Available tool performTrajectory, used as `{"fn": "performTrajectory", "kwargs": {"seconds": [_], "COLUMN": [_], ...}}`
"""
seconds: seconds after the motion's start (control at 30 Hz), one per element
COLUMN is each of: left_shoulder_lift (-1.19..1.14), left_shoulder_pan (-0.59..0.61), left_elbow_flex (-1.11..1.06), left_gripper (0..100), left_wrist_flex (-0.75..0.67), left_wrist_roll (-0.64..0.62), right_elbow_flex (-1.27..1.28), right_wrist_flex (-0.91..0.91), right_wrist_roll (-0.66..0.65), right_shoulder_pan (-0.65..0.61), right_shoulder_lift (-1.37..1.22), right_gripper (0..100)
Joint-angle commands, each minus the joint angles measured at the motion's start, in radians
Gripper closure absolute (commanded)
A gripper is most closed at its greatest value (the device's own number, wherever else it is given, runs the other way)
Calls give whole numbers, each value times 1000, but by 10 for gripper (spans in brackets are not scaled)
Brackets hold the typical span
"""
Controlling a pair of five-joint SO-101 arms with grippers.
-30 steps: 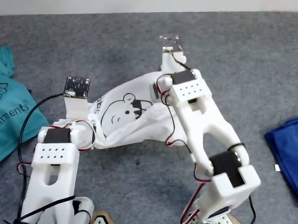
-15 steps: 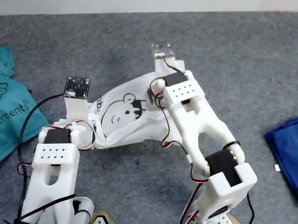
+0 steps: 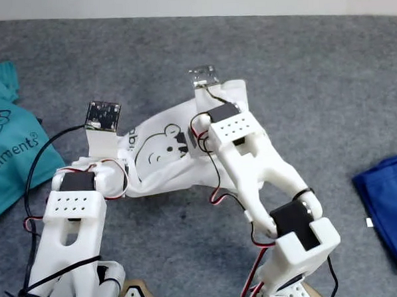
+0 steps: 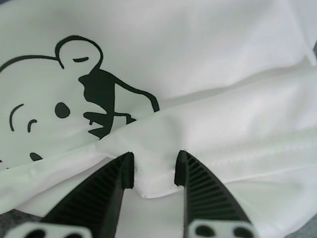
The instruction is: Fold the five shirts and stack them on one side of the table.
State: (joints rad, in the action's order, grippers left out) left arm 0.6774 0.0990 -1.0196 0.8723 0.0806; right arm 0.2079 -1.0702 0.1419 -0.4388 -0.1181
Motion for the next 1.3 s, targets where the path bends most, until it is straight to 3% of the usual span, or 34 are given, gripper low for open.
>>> {"fn": "performTrajectory", "kwargs": {"seconds": [0.0,0.17,0.33,0.67,0.93,1.17,1.27], "left_shoulder_lift": [4,4,4,4,4,12,16], "left_shoulder_pan": [15,15,15,15,15,15,31], "left_elbow_flex": [2,2,2,2,2,7,10], "left_gripper": [994,994,994,994,994,994,994], "left_wrist_flex": [-20,-20,-20,-20,-18,-64,-180], "left_wrist_roll": [-5,-5,-5,-5,-5,-12,-135], "right_elbow_flex": [-10,-8,-2,-13,-22,-107,-205], "right_wrist_flex": [-33,-51,-51,-13,42,-12,-90], "right_wrist_roll": [-17,-17,-17,-38,-32,-31,-31], "right_shoulder_pan": [-5,-12,-39,-53,-5,91,120], "right_shoulder_lift": [71,68,62,-65,-116,-111,-96], "right_gripper": [849,848,770,768,995,991,991]}}
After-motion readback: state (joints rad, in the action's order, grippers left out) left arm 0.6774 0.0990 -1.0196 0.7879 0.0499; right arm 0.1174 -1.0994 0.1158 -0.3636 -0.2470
